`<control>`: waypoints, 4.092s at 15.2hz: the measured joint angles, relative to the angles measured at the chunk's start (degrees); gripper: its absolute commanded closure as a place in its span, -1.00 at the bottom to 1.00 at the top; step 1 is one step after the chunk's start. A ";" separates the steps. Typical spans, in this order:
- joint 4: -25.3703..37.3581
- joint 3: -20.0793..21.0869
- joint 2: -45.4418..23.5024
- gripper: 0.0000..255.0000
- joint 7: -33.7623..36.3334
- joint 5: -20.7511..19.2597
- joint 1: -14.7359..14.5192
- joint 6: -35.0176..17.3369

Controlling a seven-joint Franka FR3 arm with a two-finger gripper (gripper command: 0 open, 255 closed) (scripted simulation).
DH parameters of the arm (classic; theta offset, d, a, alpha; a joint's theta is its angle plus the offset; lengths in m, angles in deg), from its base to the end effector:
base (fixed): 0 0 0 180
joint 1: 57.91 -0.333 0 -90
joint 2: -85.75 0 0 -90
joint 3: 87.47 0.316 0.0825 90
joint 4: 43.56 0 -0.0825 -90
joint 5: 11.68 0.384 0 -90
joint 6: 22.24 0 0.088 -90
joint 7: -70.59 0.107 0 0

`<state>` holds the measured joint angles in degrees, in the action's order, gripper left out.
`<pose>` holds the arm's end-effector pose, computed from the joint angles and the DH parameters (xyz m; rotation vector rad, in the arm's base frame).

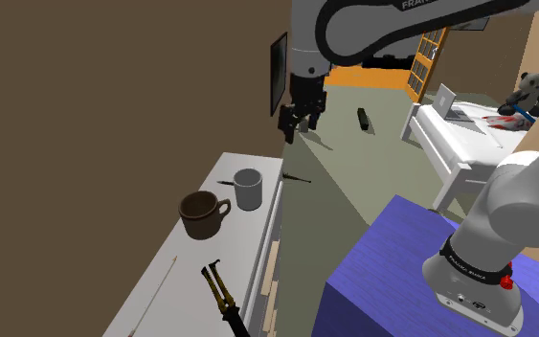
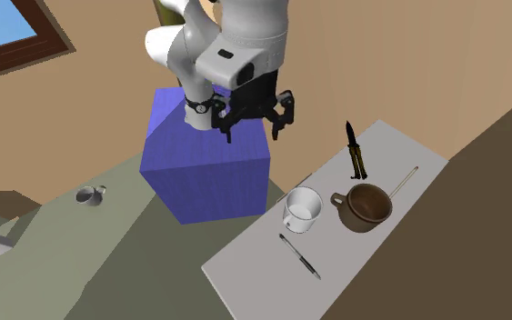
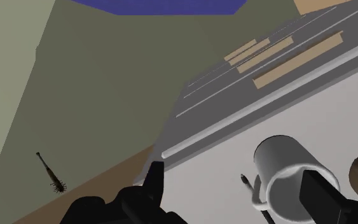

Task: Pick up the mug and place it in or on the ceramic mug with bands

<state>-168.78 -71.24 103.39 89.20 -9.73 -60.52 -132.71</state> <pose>0.4405 0.1627 0.5132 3.1027 -0.0284 0.0837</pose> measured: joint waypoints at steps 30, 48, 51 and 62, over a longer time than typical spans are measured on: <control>21.76 6.31 -38.99 -1.00 18.52 -14.57 -7.14 -9.57; 23.84 6.79 -36.98 1.00 17.71 -13.44 -6.91 -5.68; 25.02 6.95 -36.19 1.00 17.29 -12.98 -6.81 -3.80; 30.84 7.45 -34.00 1.00 16.18 -11.67 -6.79 3.97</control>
<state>-137.93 -63.79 69.39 105.37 -21.40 -67.31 -128.74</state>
